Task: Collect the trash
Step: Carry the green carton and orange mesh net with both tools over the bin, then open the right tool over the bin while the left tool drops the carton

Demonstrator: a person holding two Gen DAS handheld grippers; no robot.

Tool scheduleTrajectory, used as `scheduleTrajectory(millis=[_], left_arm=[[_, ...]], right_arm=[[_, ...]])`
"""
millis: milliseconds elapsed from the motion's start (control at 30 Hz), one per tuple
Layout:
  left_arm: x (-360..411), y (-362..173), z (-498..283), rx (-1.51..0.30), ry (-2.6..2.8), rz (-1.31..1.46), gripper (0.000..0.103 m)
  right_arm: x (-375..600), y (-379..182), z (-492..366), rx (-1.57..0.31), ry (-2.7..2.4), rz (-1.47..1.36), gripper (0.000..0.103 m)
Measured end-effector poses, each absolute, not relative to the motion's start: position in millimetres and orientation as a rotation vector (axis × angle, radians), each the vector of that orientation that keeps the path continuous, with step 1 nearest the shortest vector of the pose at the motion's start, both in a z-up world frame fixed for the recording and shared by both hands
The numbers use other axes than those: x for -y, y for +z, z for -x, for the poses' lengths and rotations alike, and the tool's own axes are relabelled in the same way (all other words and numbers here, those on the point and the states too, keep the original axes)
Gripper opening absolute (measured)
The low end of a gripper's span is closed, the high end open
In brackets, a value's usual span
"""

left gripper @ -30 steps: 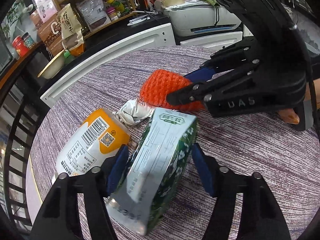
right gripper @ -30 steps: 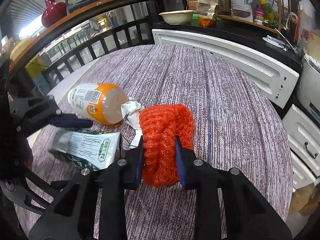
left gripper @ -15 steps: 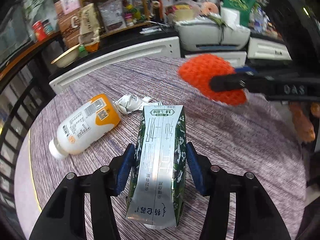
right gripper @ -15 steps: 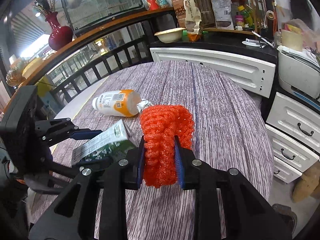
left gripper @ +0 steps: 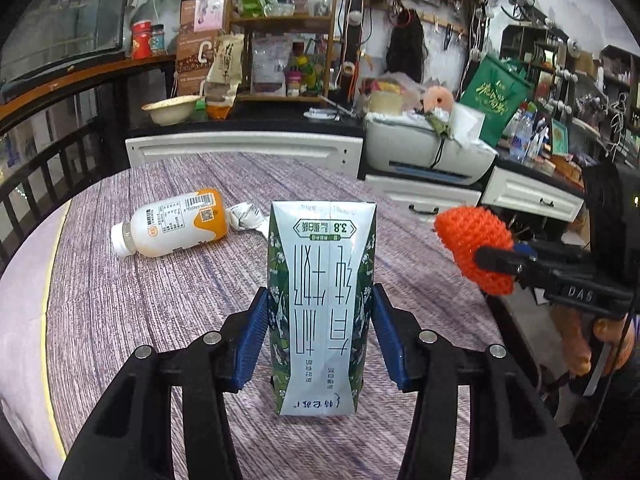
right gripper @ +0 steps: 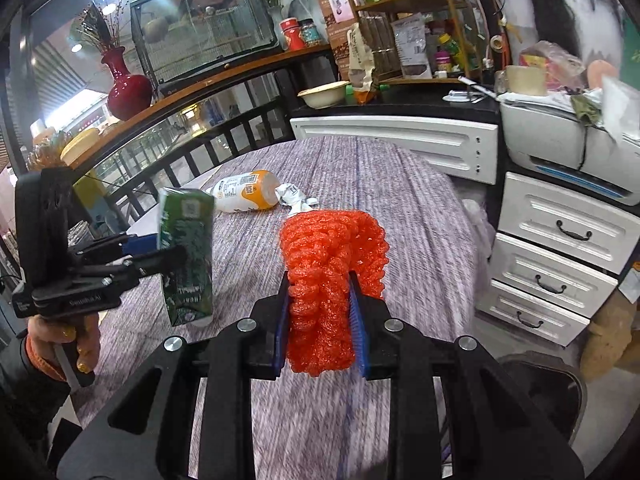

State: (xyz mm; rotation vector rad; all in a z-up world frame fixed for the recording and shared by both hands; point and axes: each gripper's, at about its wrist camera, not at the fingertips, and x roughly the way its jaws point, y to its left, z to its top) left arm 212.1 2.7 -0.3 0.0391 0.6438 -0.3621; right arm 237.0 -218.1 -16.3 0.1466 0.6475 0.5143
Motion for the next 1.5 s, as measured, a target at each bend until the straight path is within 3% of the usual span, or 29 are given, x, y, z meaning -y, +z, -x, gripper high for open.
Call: scheduleTrajectory(millis=[600,1033,1200,1500], left_arm=[[84.2,11.1,-160.9,-0.564,-0.511,0.023,0.05],[180.8,-16.9,-147.2,-0.629,-0.649,-0.009,0.05],[201.5,-34.5,-149.5,-0.671,-0.672,-0.017,0.05],[224.2,-67.0,-153.8,-0.753,-0.672,-0.028,0.05]], right_arm=[[314.1,-49.0,-151.1,-0.627,0.313,-0.236,0.027],[385.8,-139.7,-136.9,-0.824,-0.002,-0.293,0.027],[398.2,-164.1,-132.0,-0.859,-0.052,-0.359,0.064],[423.1,-158.6,-114.8,-0.806,-0.137,-0.424,0.071]])
